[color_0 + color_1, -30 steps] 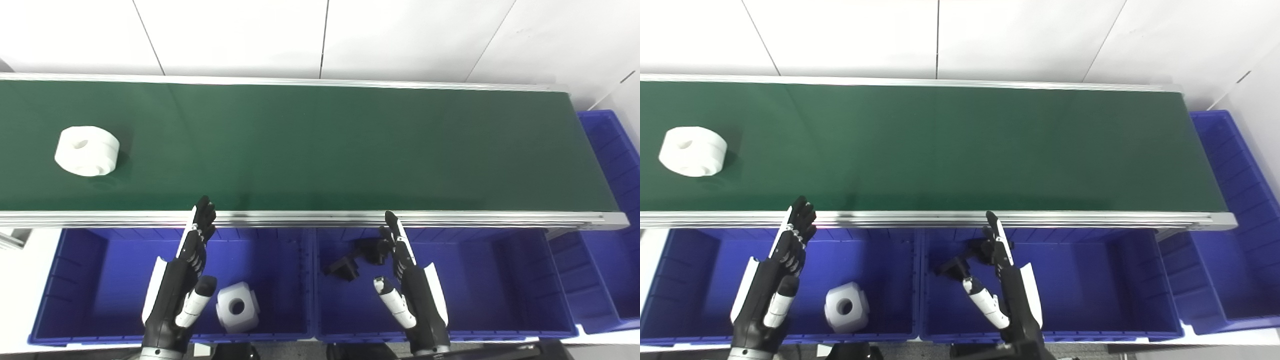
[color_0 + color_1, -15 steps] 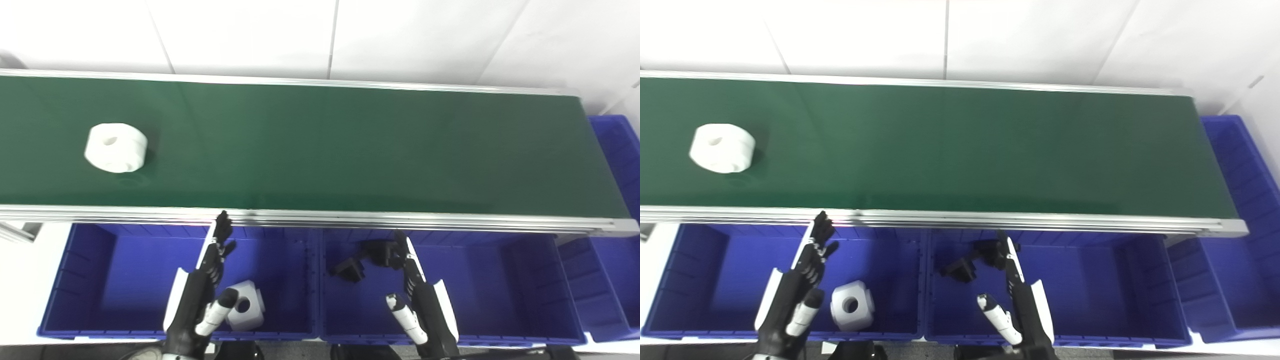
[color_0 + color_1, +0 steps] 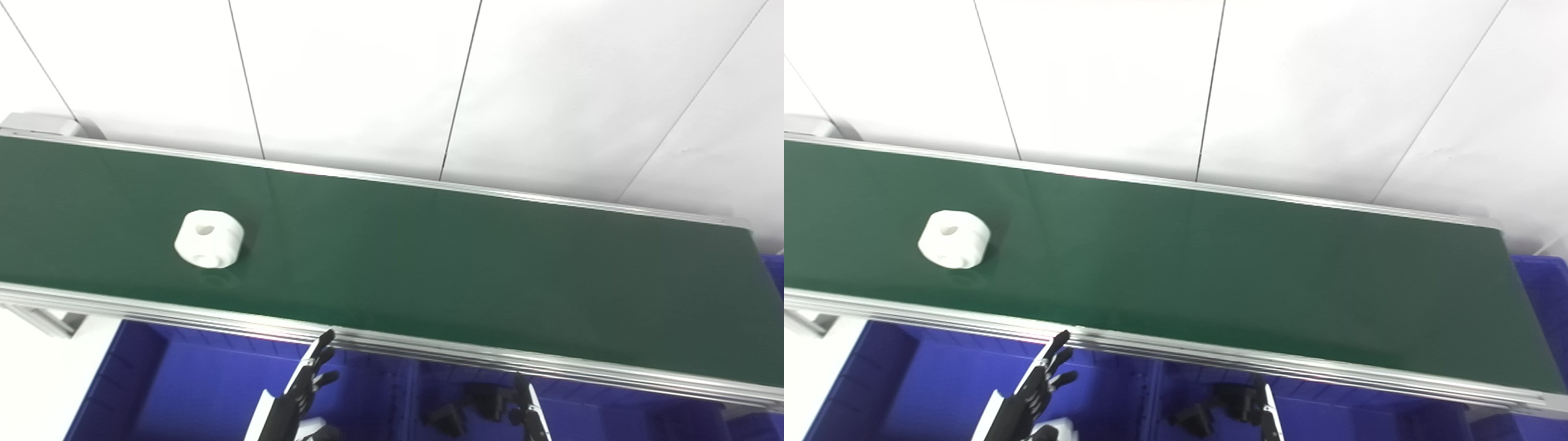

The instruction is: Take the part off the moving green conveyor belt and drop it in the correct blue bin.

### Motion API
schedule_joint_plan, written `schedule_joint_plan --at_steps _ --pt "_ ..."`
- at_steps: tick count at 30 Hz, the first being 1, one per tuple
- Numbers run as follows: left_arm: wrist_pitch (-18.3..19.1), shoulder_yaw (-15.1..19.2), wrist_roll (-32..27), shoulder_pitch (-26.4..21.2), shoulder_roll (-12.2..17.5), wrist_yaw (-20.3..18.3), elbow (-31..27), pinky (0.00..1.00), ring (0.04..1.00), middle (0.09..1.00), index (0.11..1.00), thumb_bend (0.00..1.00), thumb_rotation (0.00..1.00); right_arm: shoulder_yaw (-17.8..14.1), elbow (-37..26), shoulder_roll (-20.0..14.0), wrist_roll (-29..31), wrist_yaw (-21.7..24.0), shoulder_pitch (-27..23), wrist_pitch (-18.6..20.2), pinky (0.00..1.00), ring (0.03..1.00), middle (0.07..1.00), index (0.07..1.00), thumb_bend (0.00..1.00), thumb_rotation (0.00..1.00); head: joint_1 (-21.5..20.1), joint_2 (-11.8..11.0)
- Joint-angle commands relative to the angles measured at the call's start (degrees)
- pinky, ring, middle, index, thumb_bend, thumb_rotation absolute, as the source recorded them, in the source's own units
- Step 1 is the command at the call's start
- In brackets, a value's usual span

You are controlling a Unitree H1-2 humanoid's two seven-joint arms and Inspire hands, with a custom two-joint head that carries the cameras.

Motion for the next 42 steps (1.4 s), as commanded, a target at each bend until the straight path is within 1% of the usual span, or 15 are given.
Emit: schedule_joint_plan --at_steps 1,5,9,14,16,17,19,23,24,27,30,31,36,38,42 --pt "-2.76 -0.17 1.13 -0.01 -0.88 1.28 -0.76 0.8 0.923 0.972 0.934 0.97 0.88 0.11 -1.3 -0.61 0.51 0.24 0.03 -3.18 1.0 1.0 1.0 1.0 0.92 0.94 0.77 0.07" --pt "-4.01 -0.53 1.57 0.01 -1.03 2.0 0.56 0.79 0.908 0.959 0.922 0.97 0.88 0.06 -0.81 -0.92 0.9 0.31 -0.08 -3.2 1.0 1.0 1.0 1.0 0.93 0.94 2.46 -1.6" --pt "-4.92 -0.77 2.4 0.25 -1.48 2.84 1.59 0.77 0.891 0.943 0.907 0.99 0.89 0.05 -0.33 -1.54 1.94 0.74 -0.14 -3.21 1.0 1.0 1.0 1.0 0.93 0.92 5.13 -2.25" --pt "-6.12 -0.89 3.81 -0.14 -1.75 4.06 2.18 0.74 0.87 0.923 0.891 0.99 0.88 -0.08 0.63 -1.81 2.06 0.78 -0.72 -3.22 1.0 1.0 1.0 1.0 0.94 0.93 5.56 -2.74" --pt "-6.69 -1.32 2.32 -0.21 -1.33 3.83 1.45 0.72 0.846 0.902 0.879 0.97 0.79 -0.21 1.11 -1.51 1.78 0.51 -0.9 -3.22 1.0 1.0 1.0 1.0 0.96 0.94 5.17 -2.61" --pt "-6.85 -1.86 1.86 0.12 -0.75 3.45 -0.22 0.72 0.844 0.9 0.878 0.97 0.78 -0.27 1.12 -1.38 1.81 0.56 -0.9 -3.22 1.0 1.0 1.0 1.0 0.97 0.94 4.84 -2.22" --pt "-6.93 -2.84 2.73 0.81 0.4 3.13 -4.32 0.66 0.785 0.851 0.865 0.91 0.6 -0.26 1.01 -1.36 1.67 0.61 -0.88 -3.2 1.0 1.0 1.0 1.0 0.96 0.93 4.42 -1.73" --pt "-6.6 -2.17 7.74 0.42 1.05 3.45 -13.71 0.55 0.709 0.778 0.794 0.93 0.36 -0.1 0.79 -1.31 1.35 0.7 -0.85 -3.22 1.0 1.0 1.0 1.0 0.94 0.93 3.56 -1.12" --pt "-6.71 -1.6 9.88 -0.5 1.29 3.73 -15.8 0.53 0.682 0.761 0.778 0.94 0.33 0.0 0.84 -1.22 1.38 0.71 -0.95 -3.22 1.0 1.0 1.0 1.0 0.94 0.93 3.3 -0.84" --pt "-5.95 0.1 14.25 -4.73 1.96 2.29 -20.44 0.54 0.691 0.761 0.772 0.97 0.29 0.23 0.95 -1.0 1.47 0.77 -1.3 -3.22 1.0 1.0 1.0 1.0 0.94 0.93 3.13 -0.99" --pt "-1.55 1.86 19.76 -12.53 3.72 -2.52 -24.29 0.58 0.726 0.781 0.792 0.97 0.29 0.52 1.53 -0.9 1.83 0.88 -2.02 -3.2 1.0 1.0 1.0 1.0 0.92 0.92 3.8 -0.85" --pt "0.01 2.35 21.36 -15.67 4.5 -4.41 -24.72 0.61 0.73 0.786 0.807 0.99 0.25 0.5 1.72 -0.78 2.05 0.95 -2.25 -3.18 1.0 1.0 1.0 1.0 0.92 0.91 3.85 -0.95" --pt "4.49 2.63 28.36 -27.59 8.19 -11.59 -22.88 0.68 0.76 0.814 0.848 1.0 0.25 0.02 2.33 0.29 2.09 0.46 -3.02 -3.13 1.0 1.0 1.0 1.0 0.92 0.91 3.64 -0.51" --pt "5.35 2.31 31.29 -30.71 9.2 -13.32 -22.13 0.73 0.793 0.83 0.868 1.0 0.27 -0.21 2.35 0.91 1.78 0.45 -3.21 -3.16 1.0 1.0 1.0 1.0 0.94 0.92 3.54 -0.22" --pt "7.84 1.0 37.63 -37.78 10.65 -18.47 -19.39 0.78 0.838 0.86 0.879 1.0 0.25 -0.47 1.86 1.69 1.57 1.03 -3.39 -3.03 1.0 1.0 1.0 1.0 0.94 0.93 3.47 0.53"
